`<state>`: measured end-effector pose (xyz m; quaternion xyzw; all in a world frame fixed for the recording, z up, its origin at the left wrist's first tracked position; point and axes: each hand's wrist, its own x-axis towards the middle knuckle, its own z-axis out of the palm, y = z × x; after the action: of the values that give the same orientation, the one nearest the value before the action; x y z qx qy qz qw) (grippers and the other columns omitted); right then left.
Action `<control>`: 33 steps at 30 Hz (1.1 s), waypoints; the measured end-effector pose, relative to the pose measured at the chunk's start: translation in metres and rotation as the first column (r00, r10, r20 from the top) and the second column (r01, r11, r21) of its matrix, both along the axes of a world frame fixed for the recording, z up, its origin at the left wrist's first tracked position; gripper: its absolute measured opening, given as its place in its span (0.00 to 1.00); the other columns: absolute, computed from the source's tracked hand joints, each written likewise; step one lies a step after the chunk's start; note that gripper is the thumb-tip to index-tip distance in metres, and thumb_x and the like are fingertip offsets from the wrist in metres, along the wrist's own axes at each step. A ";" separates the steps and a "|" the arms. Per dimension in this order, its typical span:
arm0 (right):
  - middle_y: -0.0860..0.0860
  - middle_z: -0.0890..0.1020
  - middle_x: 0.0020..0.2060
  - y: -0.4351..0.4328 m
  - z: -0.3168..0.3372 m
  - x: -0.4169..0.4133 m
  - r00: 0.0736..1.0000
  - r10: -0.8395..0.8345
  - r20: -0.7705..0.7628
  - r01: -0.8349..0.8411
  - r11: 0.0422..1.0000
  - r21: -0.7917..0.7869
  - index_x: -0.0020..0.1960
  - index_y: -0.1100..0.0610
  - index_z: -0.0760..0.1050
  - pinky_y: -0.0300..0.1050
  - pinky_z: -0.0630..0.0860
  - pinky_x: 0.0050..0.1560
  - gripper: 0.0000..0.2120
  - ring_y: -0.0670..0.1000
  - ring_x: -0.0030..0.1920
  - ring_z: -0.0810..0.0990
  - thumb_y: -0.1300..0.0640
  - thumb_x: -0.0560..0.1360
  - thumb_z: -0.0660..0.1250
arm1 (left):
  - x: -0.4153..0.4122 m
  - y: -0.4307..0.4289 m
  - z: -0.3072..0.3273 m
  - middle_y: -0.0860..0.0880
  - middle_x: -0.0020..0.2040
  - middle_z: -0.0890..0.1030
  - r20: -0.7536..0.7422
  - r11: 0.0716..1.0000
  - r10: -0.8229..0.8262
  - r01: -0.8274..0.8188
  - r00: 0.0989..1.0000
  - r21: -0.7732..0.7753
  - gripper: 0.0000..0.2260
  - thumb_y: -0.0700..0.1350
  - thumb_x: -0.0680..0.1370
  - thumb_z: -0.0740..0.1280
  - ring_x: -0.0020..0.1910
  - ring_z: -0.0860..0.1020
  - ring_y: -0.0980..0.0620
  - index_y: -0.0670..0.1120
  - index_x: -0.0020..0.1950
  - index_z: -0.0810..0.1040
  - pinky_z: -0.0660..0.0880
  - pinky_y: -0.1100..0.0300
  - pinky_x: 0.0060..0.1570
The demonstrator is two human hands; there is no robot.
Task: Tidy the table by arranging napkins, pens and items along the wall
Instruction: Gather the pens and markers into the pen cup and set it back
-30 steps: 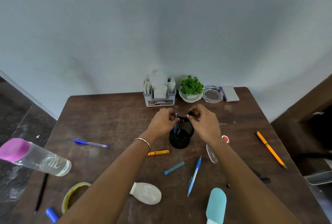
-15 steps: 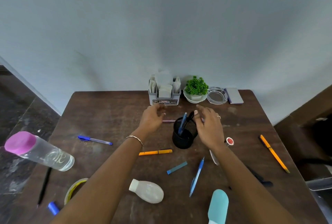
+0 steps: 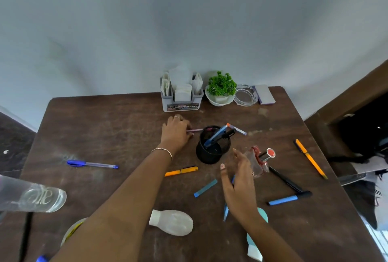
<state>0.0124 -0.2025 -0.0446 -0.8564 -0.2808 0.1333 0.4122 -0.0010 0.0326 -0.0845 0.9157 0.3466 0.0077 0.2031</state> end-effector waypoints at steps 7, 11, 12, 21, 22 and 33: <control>0.43 0.68 0.67 -0.002 -0.006 0.003 1.000 -0.022 -0.003 0.022 0.998 -0.054 0.72 0.49 0.61 0.40 0.65 0.61 0.23 0.42 0.66 0.68 0.52 0.79 0.63 | 0.012 -0.003 -0.008 0.45 0.60 0.75 -0.056 0.993 -0.034 0.040 0.998 0.113 0.08 0.45 0.78 0.64 0.61 0.71 0.42 0.47 0.57 0.77 0.68 0.45 0.58; 0.46 0.68 0.67 0.001 -0.003 0.007 0.999 -0.010 -0.039 0.008 0.999 -0.046 0.72 0.53 0.62 0.38 0.63 0.61 0.24 0.39 0.63 0.64 0.55 0.79 0.64 | -0.006 -0.003 -0.012 0.44 0.57 0.78 0.009 0.998 0.037 -0.037 0.999 0.057 0.08 0.44 0.79 0.62 0.59 0.74 0.42 0.48 0.57 0.77 0.71 0.46 0.56; 0.46 0.69 0.67 0.002 -0.002 0.008 0.999 -0.004 -0.045 0.002 0.999 -0.041 0.72 0.53 0.62 0.37 0.62 0.61 0.24 0.38 0.63 0.64 0.56 0.79 0.64 | -0.012 -0.003 -0.010 0.44 0.56 0.79 0.086 0.994 0.100 -0.095 0.991 -0.054 0.08 0.44 0.79 0.63 0.57 0.75 0.42 0.47 0.56 0.77 0.72 0.48 0.54; 0.49 0.66 0.72 0.018 0.001 0.026 0.996 0.018 -0.091 -0.015 0.999 0.033 0.76 0.55 0.59 0.44 0.62 0.71 0.28 0.47 0.72 0.64 0.57 0.78 0.64 | -0.062 -0.059 0.059 0.46 0.49 0.80 0.526 0.661 0.556 0.041 0.643 -0.749 0.23 0.32 0.76 0.66 0.45 0.82 0.55 0.46 0.67 0.63 0.80 0.61 0.45; 0.50 0.66 0.72 0.020 0.002 0.028 0.997 0.026 -0.070 -0.024 1.000 0.018 0.76 0.55 0.59 0.42 0.61 0.70 0.28 0.48 0.72 0.64 0.57 0.78 0.63 | -0.064 -0.062 0.062 0.46 0.49 0.80 0.536 0.675 0.546 0.041 0.644 -0.737 0.29 0.31 0.76 0.66 0.44 0.83 0.56 0.49 0.71 0.58 0.80 0.60 0.47; 0.51 0.70 0.70 0.033 0.010 0.054 0.991 0.132 0.037 -0.132 0.991 -0.022 0.76 0.55 0.60 0.45 0.63 0.72 0.27 0.50 0.71 0.66 0.63 0.78 0.58 | -0.020 -0.066 0.081 0.53 0.45 0.79 0.493 0.913 0.250 -0.032 0.833 -0.408 0.45 0.34 0.74 0.68 0.41 0.81 0.55 0.62 0.75 0.42 0.80 0.53 0.49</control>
<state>0.0663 -0.1693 -0.0348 -0.8424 -0.3433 0.1468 0.3885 -0.0205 -0.0338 -0.0034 0.7905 0.3387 0.2102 0.4650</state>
